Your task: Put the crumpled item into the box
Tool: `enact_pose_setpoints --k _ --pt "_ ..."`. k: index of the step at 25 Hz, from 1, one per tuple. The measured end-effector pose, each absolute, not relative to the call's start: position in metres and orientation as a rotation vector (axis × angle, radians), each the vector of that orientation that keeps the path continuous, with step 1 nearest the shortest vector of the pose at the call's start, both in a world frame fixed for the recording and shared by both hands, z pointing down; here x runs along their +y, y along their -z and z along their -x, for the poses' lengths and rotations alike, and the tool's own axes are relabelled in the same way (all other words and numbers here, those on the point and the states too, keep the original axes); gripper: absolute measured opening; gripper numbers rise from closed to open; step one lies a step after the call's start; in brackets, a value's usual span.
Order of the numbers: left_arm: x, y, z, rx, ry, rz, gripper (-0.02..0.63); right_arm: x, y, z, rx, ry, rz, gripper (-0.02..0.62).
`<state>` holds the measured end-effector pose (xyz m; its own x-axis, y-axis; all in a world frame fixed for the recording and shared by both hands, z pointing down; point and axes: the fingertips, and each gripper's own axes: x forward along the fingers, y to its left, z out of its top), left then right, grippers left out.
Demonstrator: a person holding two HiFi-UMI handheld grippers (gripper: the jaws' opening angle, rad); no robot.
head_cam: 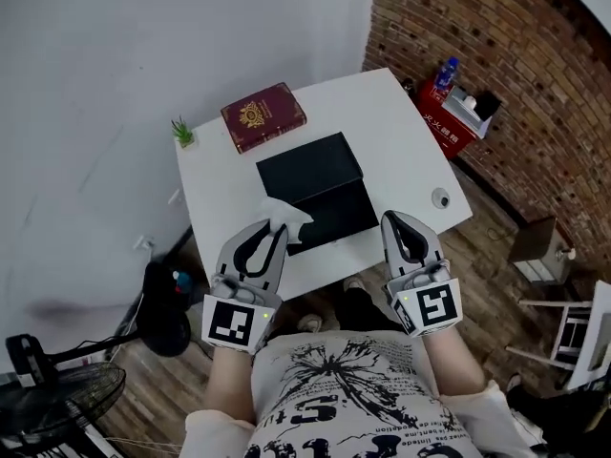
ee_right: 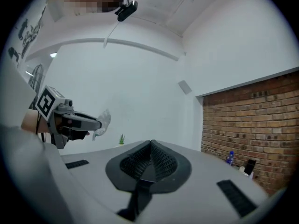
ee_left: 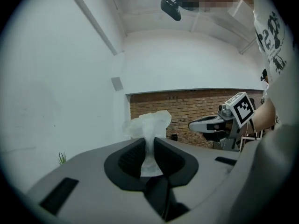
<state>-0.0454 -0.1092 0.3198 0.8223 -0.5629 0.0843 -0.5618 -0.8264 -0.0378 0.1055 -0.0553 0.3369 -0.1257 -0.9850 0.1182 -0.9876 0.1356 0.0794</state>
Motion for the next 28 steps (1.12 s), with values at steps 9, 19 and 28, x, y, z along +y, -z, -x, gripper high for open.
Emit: enact_pose_setpoints --k 9,19,28 --pt "-0.128 -0.390 -0.011 1.058 0.538 2.902 0.069 -0.116 -0.374 -0.140 -2.473 -0.094 -1.595 0.014" --pt "-0.135 -0.490 -0.048 0.980 0.987 2.871 0.069 -0.147 -0.441 -0.155 -2.554 -0.242 -1.380 0.014" --pt "-0.143 -0.546 -0.080 0.721 1.250 2.867 0.070 -0.156 -0.475 -0.177 -2.545 -0.331 -1.350 0.014"
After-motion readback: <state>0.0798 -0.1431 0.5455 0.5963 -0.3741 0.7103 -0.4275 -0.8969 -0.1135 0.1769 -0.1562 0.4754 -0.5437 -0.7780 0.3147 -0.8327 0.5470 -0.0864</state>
